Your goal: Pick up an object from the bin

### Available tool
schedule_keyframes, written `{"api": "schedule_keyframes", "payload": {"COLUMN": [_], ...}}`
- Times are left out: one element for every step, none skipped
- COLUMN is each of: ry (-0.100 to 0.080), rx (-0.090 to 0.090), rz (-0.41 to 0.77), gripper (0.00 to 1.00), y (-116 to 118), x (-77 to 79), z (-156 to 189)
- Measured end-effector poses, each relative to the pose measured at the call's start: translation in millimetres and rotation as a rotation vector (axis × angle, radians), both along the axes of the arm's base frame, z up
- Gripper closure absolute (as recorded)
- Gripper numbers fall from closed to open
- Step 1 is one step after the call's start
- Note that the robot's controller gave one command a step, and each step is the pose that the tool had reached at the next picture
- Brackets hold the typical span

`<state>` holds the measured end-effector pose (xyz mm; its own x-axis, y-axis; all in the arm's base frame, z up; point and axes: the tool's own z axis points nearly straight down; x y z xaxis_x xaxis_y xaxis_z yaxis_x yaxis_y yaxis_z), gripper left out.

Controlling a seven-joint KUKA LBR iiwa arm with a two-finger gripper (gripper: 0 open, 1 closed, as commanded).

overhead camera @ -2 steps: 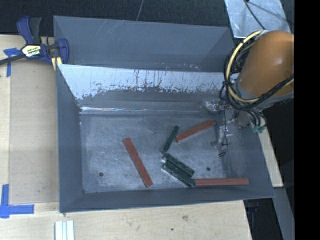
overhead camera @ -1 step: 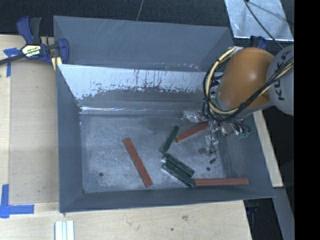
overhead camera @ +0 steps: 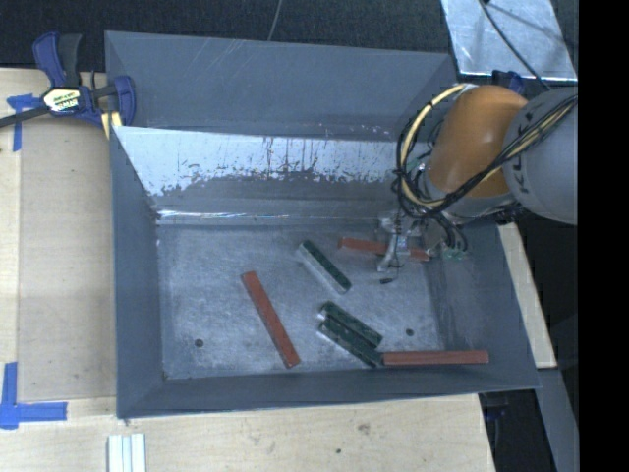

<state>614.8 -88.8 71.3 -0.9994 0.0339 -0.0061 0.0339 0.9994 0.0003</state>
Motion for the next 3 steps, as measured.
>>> {"api": "schedule_keyframes", "payload": {"ry": [0.0, -0.005, 0.001], "rx": [0.0, 0.005, -0.001], "rz": [0.0, 0.069, 0.166], "gripper": [1.0, 1.0, 1.0], "y": [0.0, -6.7, 17.0], "x": [0.0, -10.2, -16.3], "z": [0.0, 0.8, 132.4]}}
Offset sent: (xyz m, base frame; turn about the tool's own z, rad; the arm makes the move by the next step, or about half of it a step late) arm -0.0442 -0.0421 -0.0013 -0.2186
